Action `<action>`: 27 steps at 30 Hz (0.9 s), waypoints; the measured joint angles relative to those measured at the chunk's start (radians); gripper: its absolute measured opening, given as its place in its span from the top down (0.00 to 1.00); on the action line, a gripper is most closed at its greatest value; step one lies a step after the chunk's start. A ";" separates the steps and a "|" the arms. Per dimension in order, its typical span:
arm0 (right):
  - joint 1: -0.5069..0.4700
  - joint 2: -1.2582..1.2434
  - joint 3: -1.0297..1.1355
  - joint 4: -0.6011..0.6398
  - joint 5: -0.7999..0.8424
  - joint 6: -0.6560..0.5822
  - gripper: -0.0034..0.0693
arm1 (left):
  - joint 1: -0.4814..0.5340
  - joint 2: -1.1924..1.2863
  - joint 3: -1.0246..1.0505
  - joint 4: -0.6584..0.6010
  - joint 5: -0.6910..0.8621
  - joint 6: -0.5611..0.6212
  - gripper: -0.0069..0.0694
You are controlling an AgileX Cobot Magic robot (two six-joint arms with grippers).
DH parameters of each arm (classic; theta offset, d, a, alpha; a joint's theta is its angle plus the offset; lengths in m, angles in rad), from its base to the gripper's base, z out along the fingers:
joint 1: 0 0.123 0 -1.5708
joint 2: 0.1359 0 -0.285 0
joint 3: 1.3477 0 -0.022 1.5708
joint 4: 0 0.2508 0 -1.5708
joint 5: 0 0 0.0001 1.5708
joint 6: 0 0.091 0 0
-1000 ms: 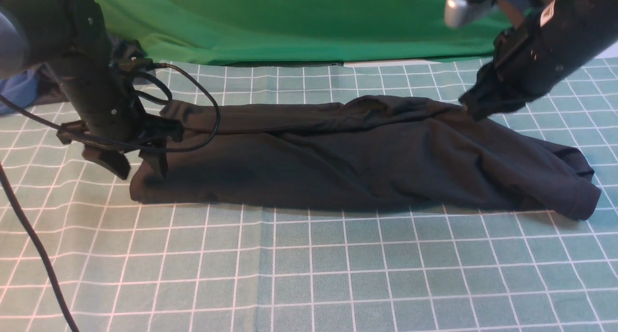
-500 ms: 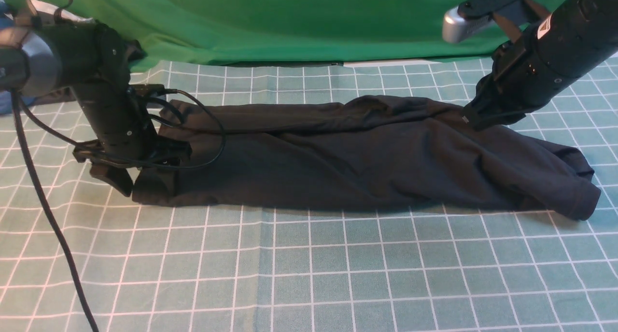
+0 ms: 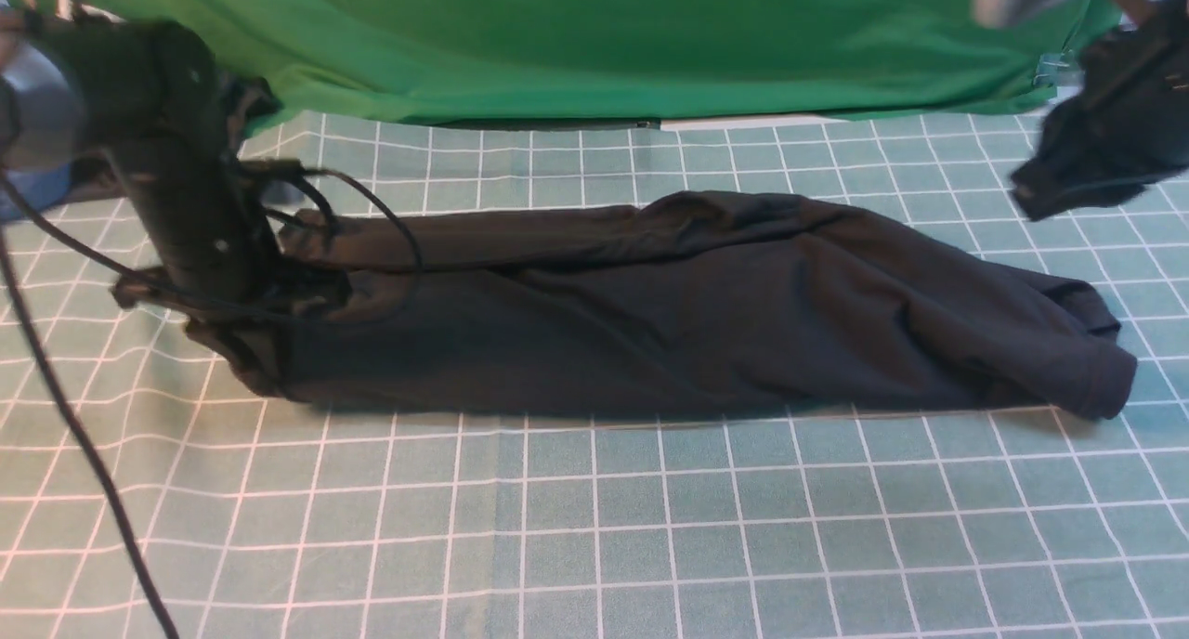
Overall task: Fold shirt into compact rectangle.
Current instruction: 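Pull the folded dark garment lengthwise by its ends to straighten it flat on the table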
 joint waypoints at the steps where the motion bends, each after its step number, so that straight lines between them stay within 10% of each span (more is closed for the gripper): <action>1: -0.017 -0.006 0.000 -0.001 0.028 0.002 0.92 | 0.001 -0.040 0.000 0.003 0.005 0.000 0.87; 10: -0.081 -0.011 0.071 -0.006 0.058 0.070 0.85 | 0.006 -0.228 0.056 0.114 0.040 0.002 0.87; 20: -0.088 0.048 0.172 -0.002 -0.167 0.152 0.29 | 0.130 -0.234 0.331 0.144 -0.073 -0.022 0.87; 27: -0.088 0.184 0.173 0.030 -0.216 0.155 0.21 | 0.215 -0.234 0.359 0.160 -0.115 -0.053 0.87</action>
